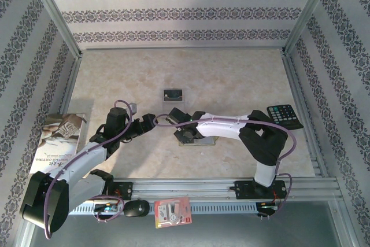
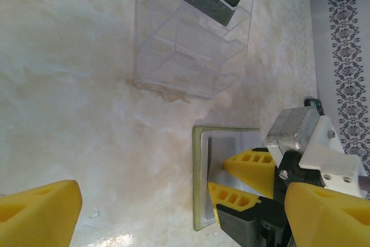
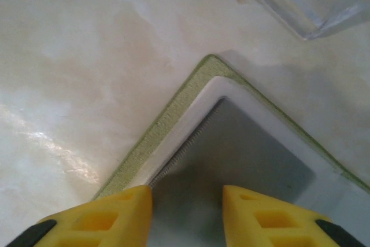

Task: Take the credit cards out of the card holder

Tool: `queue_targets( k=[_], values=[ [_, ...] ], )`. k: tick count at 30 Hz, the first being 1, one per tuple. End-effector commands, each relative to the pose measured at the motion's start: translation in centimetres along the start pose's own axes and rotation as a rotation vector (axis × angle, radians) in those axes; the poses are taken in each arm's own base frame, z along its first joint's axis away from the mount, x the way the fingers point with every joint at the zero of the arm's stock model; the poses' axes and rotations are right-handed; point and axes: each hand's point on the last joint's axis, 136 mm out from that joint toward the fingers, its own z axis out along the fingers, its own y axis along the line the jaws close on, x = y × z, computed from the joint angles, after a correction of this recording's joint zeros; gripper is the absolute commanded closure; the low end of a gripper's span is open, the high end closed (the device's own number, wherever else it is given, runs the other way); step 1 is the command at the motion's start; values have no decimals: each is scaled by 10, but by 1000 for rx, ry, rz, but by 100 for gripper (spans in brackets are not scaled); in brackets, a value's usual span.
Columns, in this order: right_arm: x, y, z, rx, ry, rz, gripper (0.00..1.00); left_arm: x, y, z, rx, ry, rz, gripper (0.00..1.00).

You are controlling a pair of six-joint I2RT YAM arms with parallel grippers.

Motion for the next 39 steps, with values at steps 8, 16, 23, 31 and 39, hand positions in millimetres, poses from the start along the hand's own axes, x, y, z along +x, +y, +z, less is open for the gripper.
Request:
queue_targets(
  k=[8,16,23,31,39],
  values=[
    [2,3,6,-4,-13,-3,99,9,-6,8,-1,31,49,15],
    [-22,5,-19,-165,-175,107,100,21,-17,22,-2,56,96,21],
    [-15,-23,-34,-158,-221,227,100,36,-27,44,-10,103,132,25],
    [5,-48,-16,-99,-102,334,66,29,-32,43,-29,81,155,22],
    [4,-40,0,-124,-48,322,66,34,-31,43,-29,101,153,22]
  ],
)
